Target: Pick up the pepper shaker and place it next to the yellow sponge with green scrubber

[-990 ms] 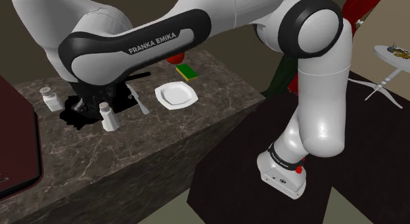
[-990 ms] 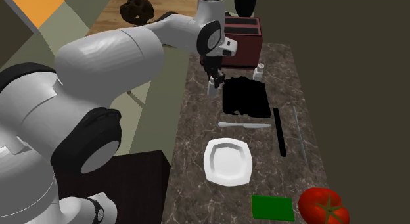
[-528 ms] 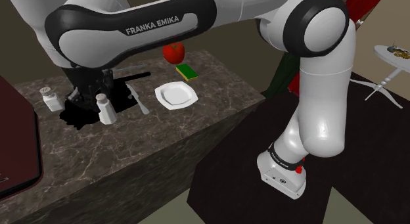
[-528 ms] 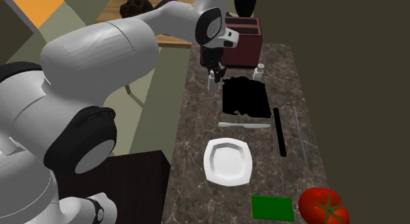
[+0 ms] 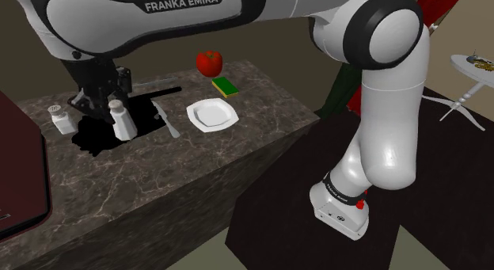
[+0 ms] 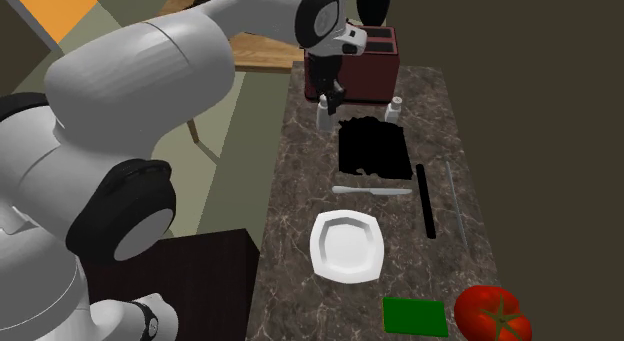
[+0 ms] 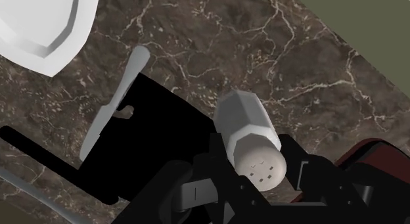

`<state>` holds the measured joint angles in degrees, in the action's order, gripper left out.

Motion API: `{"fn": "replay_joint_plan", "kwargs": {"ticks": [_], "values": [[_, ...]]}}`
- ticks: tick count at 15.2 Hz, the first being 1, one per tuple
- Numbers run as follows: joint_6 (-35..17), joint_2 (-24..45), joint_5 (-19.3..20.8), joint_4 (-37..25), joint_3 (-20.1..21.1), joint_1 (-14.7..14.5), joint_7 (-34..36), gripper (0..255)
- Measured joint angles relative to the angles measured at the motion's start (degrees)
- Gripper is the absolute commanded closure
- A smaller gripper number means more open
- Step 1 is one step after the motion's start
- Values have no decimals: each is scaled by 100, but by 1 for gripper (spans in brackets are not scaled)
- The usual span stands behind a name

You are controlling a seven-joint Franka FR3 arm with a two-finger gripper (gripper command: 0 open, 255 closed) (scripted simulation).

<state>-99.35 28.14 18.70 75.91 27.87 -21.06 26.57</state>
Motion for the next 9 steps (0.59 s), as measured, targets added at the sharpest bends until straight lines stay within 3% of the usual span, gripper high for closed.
{"fn": "replay_joint_plan", "kwargs": {"ticks": [9], "values": [[724, 27, -10, -770, 15, -124, -107, 255]]}}
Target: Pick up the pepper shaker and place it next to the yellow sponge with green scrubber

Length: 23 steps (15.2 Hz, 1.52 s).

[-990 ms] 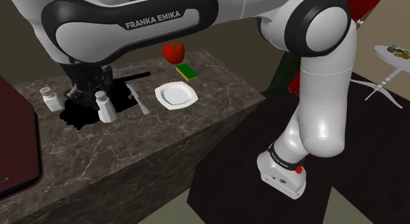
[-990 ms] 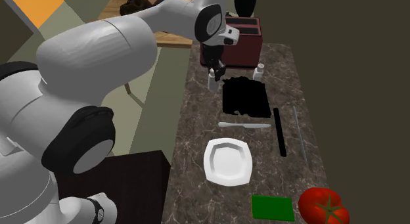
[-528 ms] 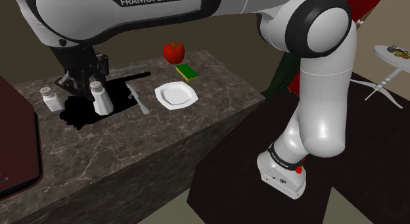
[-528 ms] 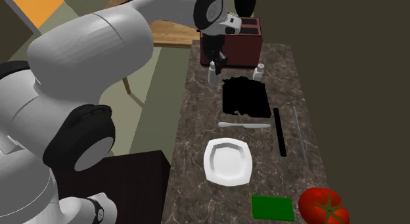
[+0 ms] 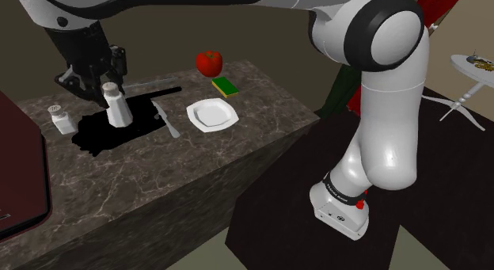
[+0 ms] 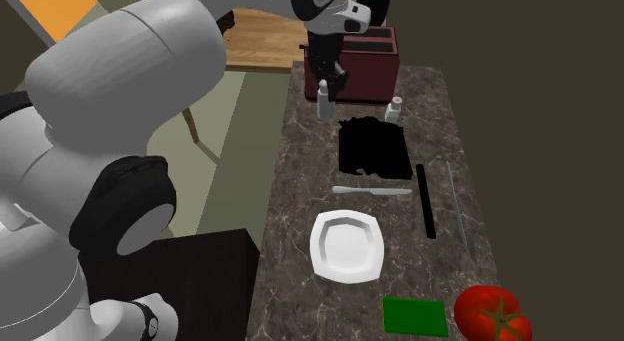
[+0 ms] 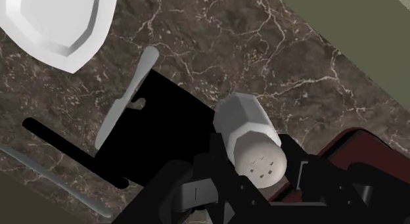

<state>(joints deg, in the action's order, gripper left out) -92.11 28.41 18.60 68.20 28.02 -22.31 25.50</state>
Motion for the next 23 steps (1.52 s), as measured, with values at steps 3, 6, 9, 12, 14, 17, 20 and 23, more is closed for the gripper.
{"fn": "replay_joint_plan", "kwargs": {"ticks": [3, 6, 9, 12, 14, 17, 20, 23], "values": [[-66, -217, -88, 257, 4, 186, -129, 255], [-367, -755, -313, 1014, -7, 626, -429, 255], [-661, -1312, -565, 1767, -68, 1060, -814, 255], [-890, -1770, -778, 2353, -169, 1400, -1209, 255], [-987, -2022, -899, 2640, -259, 1593, -1484, 255], [-1120, -2362, -1063, 3026, -433, 1880, -1948, 255], [-1243, -2605, -1174, 3320, -628, 2126, -2398, 255], [-1359, -2829, -1265, 3605, -816, 2332, -2803, 255]]}}
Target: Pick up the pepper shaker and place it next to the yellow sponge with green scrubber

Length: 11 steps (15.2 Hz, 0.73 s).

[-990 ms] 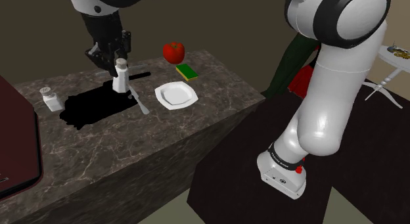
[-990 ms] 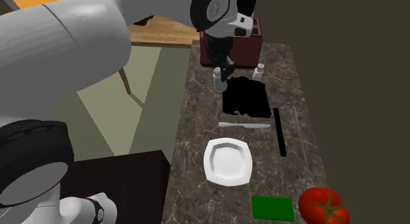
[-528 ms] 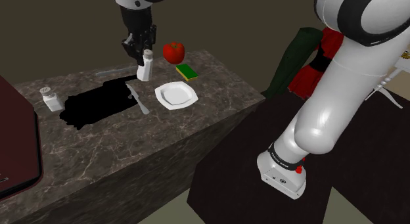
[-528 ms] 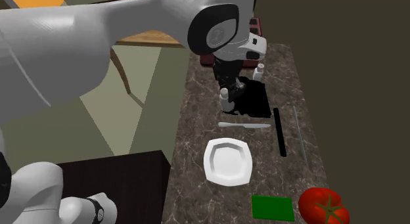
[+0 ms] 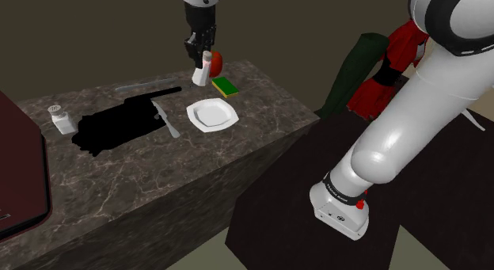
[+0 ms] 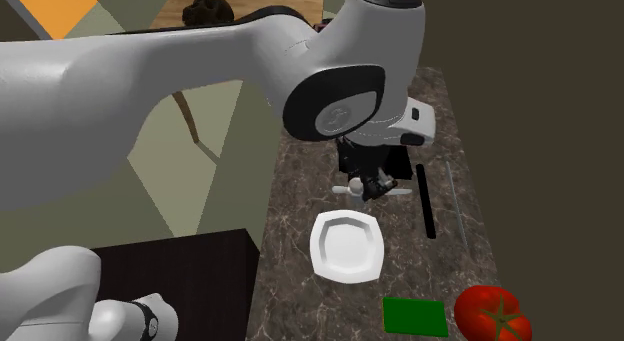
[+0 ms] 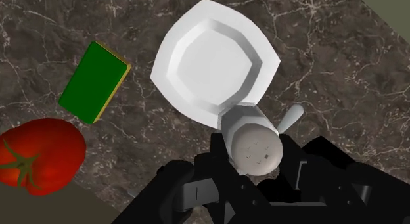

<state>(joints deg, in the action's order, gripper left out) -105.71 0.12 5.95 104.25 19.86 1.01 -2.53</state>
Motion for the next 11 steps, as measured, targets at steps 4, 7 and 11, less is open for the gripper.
{"fn": "replay_joint_plan", "kwargs": {"ticks": [4, 7, 11], "values": [[-84, -175, -67, 196, -275, 267, -555, 255], [-156, -355, -126, 398, -514, 482, -1019, 255], [-255, -407, -145, 503, -799, 725, -1547, 255]]}}
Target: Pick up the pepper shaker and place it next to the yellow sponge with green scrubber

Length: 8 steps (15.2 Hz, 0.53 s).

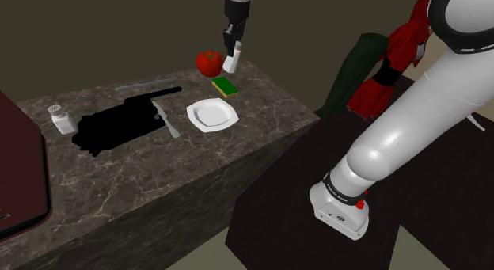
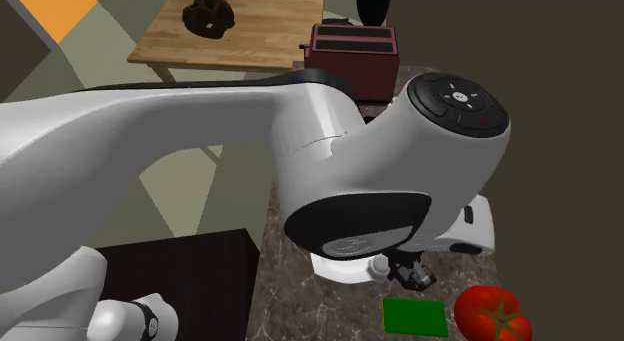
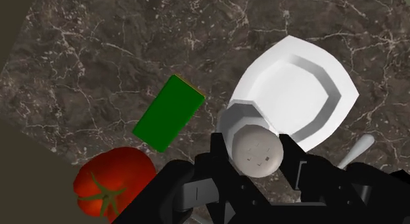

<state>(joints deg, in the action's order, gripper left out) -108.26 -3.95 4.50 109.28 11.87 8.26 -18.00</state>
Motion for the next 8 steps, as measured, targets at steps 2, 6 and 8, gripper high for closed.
{"fn": "replay_joint_plan", "kwargs": {"ticks": [2, 6, 8], "values": [[15, 38, 3, -72, -143, 124, -268, 255], [-114, 79, 3, -14, -360, 316, -671, 255], [-248, 104, 9, 93, -373, 328, -687, 255]]}}
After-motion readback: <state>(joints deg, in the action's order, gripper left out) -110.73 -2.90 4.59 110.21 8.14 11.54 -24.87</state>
